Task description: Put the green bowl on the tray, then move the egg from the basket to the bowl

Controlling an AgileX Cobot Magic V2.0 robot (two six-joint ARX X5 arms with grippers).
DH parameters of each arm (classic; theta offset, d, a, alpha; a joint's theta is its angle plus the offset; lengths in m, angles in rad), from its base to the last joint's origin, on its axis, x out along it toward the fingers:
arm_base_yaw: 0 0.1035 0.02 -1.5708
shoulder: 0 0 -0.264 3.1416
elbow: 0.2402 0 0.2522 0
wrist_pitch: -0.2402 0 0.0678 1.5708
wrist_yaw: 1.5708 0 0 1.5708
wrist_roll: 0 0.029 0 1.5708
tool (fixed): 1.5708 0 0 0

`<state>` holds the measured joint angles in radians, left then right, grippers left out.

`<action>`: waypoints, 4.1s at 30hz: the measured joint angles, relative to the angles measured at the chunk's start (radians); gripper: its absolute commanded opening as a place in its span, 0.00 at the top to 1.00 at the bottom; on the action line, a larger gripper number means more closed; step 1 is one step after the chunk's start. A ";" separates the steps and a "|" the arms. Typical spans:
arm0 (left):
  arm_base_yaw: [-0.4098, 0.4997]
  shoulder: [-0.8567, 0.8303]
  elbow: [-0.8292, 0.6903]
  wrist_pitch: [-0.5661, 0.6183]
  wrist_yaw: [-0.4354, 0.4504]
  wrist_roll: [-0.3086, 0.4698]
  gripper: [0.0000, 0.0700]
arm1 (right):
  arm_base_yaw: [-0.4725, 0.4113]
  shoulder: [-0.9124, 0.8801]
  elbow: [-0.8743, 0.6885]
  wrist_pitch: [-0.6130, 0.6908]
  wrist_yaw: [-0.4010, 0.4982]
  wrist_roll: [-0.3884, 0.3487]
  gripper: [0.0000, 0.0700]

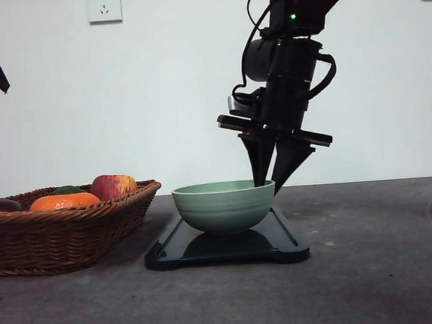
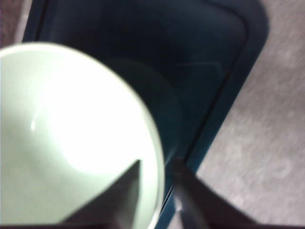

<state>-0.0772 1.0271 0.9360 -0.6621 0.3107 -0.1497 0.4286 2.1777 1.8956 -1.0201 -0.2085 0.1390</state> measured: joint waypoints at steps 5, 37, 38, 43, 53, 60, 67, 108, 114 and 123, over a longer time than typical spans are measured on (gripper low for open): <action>0.000 0.000 0.000 0.000 0.000 0.000 0.56 | 0.002 -0.001 0.070 -0.095 0.001 -0.004 0.72; 0.000 0.000 0.000 -0.011 0.000 0.000 0.56 | 0.054 -0.835 -0.779 0.346 0.126 -0.012 0.72; 0.000 0.000 0.000 -0.011 0.000 0.000 0.56 | 0.054 -0.866 -0.807 0.353 0.127 -0.012 0.72; -0.017 0.004 0.000 -0.022 0.000 0.001 0.55 | 0.054 -0.991 -0.917 0.361 0.127 -0.012 0.72; -0.121 0.190 0.158 -0.156 -0.085 0.053 0.55 | 0.054 -1.041 -0.995 0.348 0.130 -0.011 0.72; -0.135 0.409 0.352 -0.241 -0.133 0.068 0.52 | 0.054 -1.041 -0.995 0.359 0.130 -0.011 0.72; -0.135 0.585 0.440 -0.236 -0.171 0.045 0.43 | 0.054 -1.041 -0.995 0.359 0.130 -0.011 0.72; -0.144 0.838 0.447 -0.069 -0.254 0.014 0.44 | 0.054 -1.041 -0.995 0.389 0.130 -0.011 0.72; -0.144 0.838 0.447 -0.071 -0.254 0.014 0.44 | 0.054 -1.041 -0.995 0.389 0.130 -0.011 0.72; -0.144 0.838 0.447 -0.069 -0.254 0.008 0.44 | 0.054 -1.041 -0.995 0.389 0.130 -0.011 0.72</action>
<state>-0.2211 1.8652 1.3830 -0.7310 0.0570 -0.1421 0.4828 1.1363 0.9001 -0.6307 -0.0785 0.1280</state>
